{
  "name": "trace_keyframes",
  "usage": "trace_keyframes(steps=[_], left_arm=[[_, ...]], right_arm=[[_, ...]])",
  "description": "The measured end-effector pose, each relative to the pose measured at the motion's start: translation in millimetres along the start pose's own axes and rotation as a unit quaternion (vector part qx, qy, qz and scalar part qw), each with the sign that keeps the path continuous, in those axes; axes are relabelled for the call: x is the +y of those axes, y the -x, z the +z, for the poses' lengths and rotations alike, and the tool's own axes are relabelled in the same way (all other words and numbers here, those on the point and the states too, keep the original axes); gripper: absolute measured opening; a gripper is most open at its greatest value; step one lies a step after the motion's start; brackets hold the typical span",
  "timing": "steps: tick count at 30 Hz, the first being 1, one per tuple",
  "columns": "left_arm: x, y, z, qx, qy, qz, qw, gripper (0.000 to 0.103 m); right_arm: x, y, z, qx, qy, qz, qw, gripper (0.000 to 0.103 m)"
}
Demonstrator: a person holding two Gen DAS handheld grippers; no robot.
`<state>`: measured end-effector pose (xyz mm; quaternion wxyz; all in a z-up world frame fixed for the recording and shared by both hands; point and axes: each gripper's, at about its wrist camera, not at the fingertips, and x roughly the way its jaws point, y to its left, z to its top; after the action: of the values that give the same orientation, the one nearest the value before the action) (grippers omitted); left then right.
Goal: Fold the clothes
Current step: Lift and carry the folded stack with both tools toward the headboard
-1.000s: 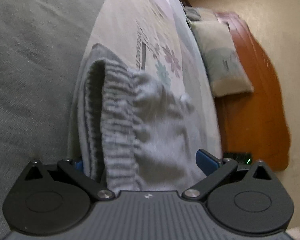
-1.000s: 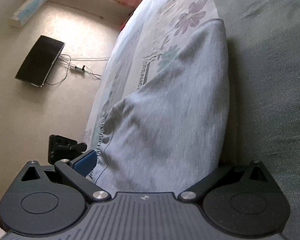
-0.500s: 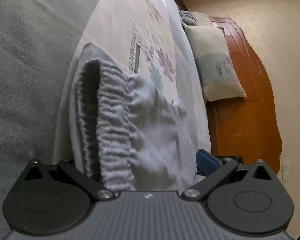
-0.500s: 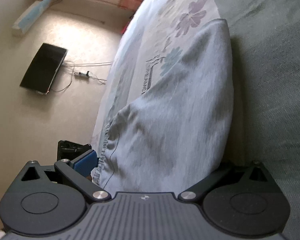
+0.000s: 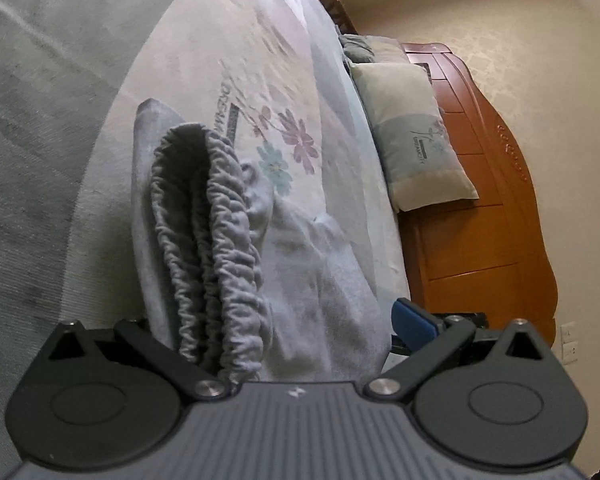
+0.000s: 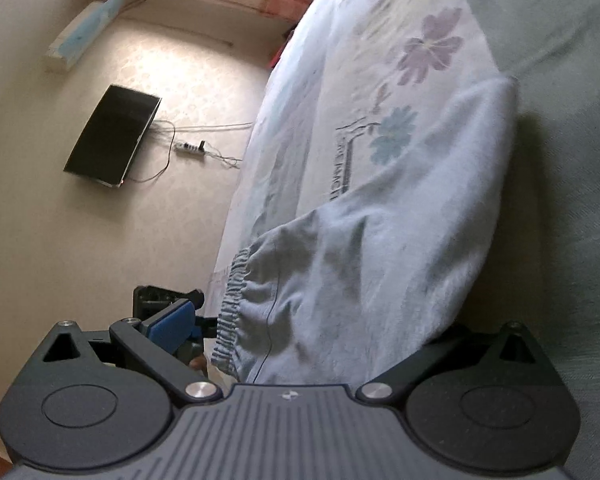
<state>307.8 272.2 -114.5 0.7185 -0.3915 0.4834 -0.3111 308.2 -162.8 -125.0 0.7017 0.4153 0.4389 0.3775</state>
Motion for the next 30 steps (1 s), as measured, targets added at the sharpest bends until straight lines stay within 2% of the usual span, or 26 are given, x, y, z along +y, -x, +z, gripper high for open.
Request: trace_keyframes(steps=[8,17,25,30], left_arm=[[-29,1,-6,0.000,-0.018,-0.001,0.9998,0.101],[-65,-28,-15,0.026,-0.045,-0.003,0.9986,0.101],[-112,-71,-16,0.060,-0.084,-0.009,0.9946,0.101],[-154,-121,-26,0.089,-0.111,-0.011,0.9898,0.101]], right_arm=[[18,13,-7,-0.002,0.016,0.007,1.000,0.103],[40,52,-17,-0.023,0.055,-0.015,0.998,0.103],[39,121,-31,-0.070,0.073,-0.030,0.994,0.103],[37,176,-39,-0.106,0.085,-0.043,0.990,0.103]])
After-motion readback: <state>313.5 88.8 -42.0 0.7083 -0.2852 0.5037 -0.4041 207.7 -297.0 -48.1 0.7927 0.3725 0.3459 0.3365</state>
